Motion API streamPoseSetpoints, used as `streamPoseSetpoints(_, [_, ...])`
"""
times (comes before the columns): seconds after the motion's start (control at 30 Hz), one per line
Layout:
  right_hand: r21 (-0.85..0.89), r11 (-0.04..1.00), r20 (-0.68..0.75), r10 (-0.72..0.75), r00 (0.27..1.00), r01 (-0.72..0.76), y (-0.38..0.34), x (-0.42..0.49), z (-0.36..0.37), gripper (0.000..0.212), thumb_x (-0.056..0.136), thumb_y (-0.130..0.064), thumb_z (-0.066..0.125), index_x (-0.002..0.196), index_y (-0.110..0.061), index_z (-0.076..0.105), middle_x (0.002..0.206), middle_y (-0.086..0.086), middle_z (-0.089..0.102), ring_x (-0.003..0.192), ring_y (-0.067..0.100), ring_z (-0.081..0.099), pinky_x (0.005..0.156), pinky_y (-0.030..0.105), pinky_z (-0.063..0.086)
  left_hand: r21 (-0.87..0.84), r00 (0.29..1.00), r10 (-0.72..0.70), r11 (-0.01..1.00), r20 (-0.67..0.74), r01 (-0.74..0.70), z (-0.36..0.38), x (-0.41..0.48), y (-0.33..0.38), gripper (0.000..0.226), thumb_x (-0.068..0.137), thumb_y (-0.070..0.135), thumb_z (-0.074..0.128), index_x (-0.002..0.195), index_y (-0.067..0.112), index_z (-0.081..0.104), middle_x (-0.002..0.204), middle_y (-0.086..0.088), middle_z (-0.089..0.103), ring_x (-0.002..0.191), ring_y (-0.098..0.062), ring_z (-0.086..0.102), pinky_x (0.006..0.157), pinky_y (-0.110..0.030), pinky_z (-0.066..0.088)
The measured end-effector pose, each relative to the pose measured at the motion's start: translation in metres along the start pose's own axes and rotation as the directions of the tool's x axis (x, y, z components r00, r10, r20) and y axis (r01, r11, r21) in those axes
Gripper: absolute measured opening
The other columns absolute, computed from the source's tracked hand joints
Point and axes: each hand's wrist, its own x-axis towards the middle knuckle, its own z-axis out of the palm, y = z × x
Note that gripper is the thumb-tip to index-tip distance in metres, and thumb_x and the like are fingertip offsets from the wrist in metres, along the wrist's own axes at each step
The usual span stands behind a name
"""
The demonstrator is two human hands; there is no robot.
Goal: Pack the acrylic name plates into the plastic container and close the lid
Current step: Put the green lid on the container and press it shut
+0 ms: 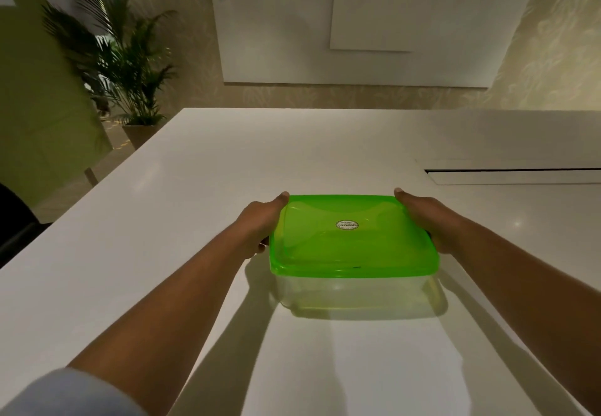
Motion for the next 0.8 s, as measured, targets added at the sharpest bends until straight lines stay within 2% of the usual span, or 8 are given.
streamPoseSetpoints(0.13, [-0.003,1.000,0.030,0.001,1.000,0.000,0.001,0.003,-0.003,0.040,0.095,-0.048,0.053,0.092,-0.008,0.062,0.090,0.014,0.069,0.076,0.029,0.067,0.058,0.033,0.051,-0.047,0.999,0.044,0.998,0.022,-0.043,-0.001,0.008,-0.002,0.044,0.095,0.054,0.051,0.094,0.010,0.050,0.059,-0.004,0.034,0.050,-0.019,0.034,0.053,-0.030,0.031])
streamPoseSetpoints(0.27, [-0.009,1.000,0.016,-0.024,1.000,0.024,0.001,0.004,-0.003,0.043,0.094,-0.046,0.055,0.095,-0.004,0.063,0.091,0.016,0.068,0.077,0.030,0.066,0.062,0.034,0.052,-0.106,0.999,0.034,0.994,0.028,-0.030,0.001,0.010,-0.004,0.039,0.096,0.052,0.051,0.096,0.013,0.051,0.068,-0.007,0.041,0.061,-0.021,0.041,0.056,-0.031,0.036])
streamPoseSetpoints(0.37, [-0.005,1.000,-0.003,-0.030,1.000,0.030,0.002,0.001,-0.001,0.041,0.093,-0.046,0.058,0.092,-0.005,0.063,0.091,0.015,0.068,0.077,0.030,0.066,0.060,0.034,0.051,-0.132,0.999,0.034,0.991,0.002,-0.034,0.001,0.006,-0.006,0.043,0.094,0.054,0.054,0.089,0.012,0.056,0.061,-0.004,0.044,0.051,-0.020,0.043,0.051,-0.027,0.039])
streamPoseSetpoints(0.47, [-0.003,0.999,-0.051,-0.040,0.998,0.040,0.004,-0.001,0.001,0.041,0.090,-0.047,0.062,0.091,-0.006,0.064,0.091,0.015,0.068,0.077,0.030,0.067,0.059,0.033,0.051,-0.172,0.999,0.018,0.985,-0.032,-0.023,0.003,0.001,-0.008,0.045,0.090,0.057,0.057,0.084,0.012,0.060,0.059,-0.003,0.050,0.049,-0.020,0.050,0.047,-0.023,0.043])
streamPoseSetpoints(0.57, [-0.047,0.998,-0.095,-0.048,0.994,0.044,0.003,-0.002,0.003,0.046,0.088,-0.049,0.064,0.096,-0.004,0.062,0.092,0.015,0.066,0.081,0.032,0.065,0.063,0.035,0.051,-0.200,0.999,0.022,0.979,-0.028,-0.027,0.002,0.000,-0.010,0.045,0.088,0.056,0.060,0.088,0.011,0.060,0.063,-0.005,0.050,0.054,-0.022,0.051,0.054,-0.028,0.044])
streamPoseSetpoints(0.67, [-0.087,0.995,-0.130,-0.049,0.990,0.038,0.002,-0.002,0.001,0.050,0.088,-0.048,0.064,0.102,0.000,0.060,0.095,0.017,0.065,0.082,0.033,0.064,0.064,0.035,0.051,-0.166,0.997,0.078,0.983,-0.023,-0.080,-0.001,-0.001,-0.015,0.050,0.087,0.054,0.061,0.096,0.006,0.064,0.081,-0.012,0.060,0.072,-0.028,0.059,0.073,-0.039,0.054])
streamPoseSetpoints(0.73, [-0.116,0.993,-0.142,-0.051,0.988,0.035,0.003,-0.003,0.001,0.051,0.089,-0.047,0.063,0.102,0.002,0.060,0.096,0.019,0.065,0.081,0.033,0.064,0.062,0.034,0.050,-0.148,0.993,0.119,0.982,-0.019,-0.121,-0.004,-0.002,-0.020,0.053,0.087,0.055,0.059,0.098,0.003,0.064,0.084,-0.011,0.065,0.074,-0.029,0.063,0.082,-0.047,0.056])
streamPoseSetpoints(0.8, [-0.142,0.989,-0.165,-0.057,0.985,0.033,0.003,-0.005,0.000,0.051,0.090,-0.047,0.062,0.100,0.003,0.061,0.097,0.021,0.065,0.081,0.034,0.064,0.065,0.035,0.051,-0.138,0.987,0.160,0.978,-0.011,-0.160,-0.009,-0.003,-0.024,0.049,0.088,0.057,0.055,0.089,0.009,0.063,0.079,-0.007,0.065,0.067,-0.025,0.064,0.073,-0.043,0.057])
